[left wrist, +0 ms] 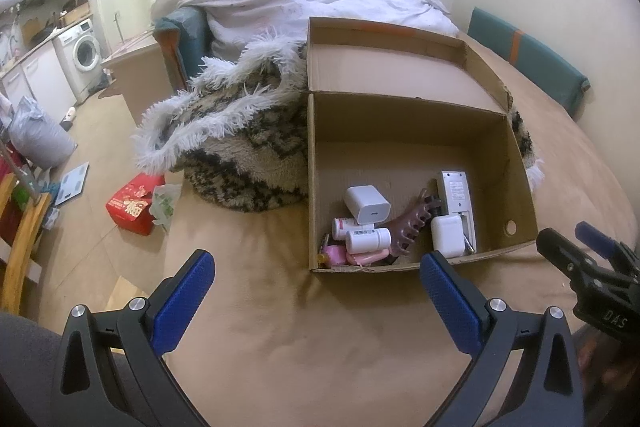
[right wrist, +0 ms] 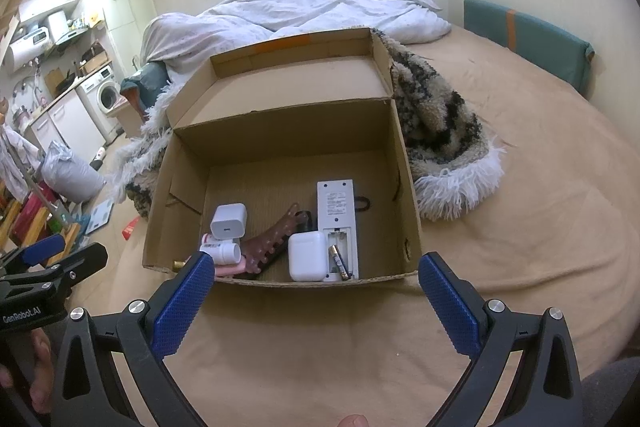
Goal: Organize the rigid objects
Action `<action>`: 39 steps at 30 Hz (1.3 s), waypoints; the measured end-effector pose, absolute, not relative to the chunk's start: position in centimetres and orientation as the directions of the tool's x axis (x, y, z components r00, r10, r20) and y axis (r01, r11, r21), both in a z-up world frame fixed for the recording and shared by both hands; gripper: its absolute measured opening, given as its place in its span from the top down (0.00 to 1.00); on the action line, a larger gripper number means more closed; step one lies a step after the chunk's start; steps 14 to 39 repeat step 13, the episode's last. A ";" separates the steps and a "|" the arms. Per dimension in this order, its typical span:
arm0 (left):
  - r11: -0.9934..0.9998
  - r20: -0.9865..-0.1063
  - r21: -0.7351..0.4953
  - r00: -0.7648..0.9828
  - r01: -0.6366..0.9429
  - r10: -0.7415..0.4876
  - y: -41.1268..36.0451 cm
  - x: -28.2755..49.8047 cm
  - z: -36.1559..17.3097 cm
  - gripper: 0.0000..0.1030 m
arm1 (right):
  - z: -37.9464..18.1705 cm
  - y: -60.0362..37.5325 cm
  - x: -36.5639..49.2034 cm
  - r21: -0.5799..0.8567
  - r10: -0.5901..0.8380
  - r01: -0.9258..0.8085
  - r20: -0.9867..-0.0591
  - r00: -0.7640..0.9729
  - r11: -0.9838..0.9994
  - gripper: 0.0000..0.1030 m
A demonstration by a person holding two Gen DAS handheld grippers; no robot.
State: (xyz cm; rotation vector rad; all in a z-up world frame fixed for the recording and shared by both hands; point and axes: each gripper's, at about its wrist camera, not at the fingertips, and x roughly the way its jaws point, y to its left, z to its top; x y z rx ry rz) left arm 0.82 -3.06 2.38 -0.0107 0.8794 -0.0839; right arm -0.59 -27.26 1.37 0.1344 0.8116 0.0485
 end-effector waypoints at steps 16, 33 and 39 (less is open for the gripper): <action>0.996 -0.768 -0.051 0.634 0.075 -0.087 -3.0 0.9 2.4 0.01 | 1.4 -27.4 -0.6 0.139 0.095 0.009 -0.718 0.689 0.990 0.00; 0.996 -0.768 -0.051 0.634 0.075 -0.087 -3.0 0.9 2.4 0.01 | 1.4 -27.4 -0.6 0.139 0.095 0.009 -0.718 0.689 0.990 0.00; 0.996 -0.768 -0.051 0.634 0.075 -0.087 -3.0 0.9 2.4 0.01 | 1.4 -27.4 -0.6 0.139 0.095 0.009 -0.718 0.689 0.990 0.00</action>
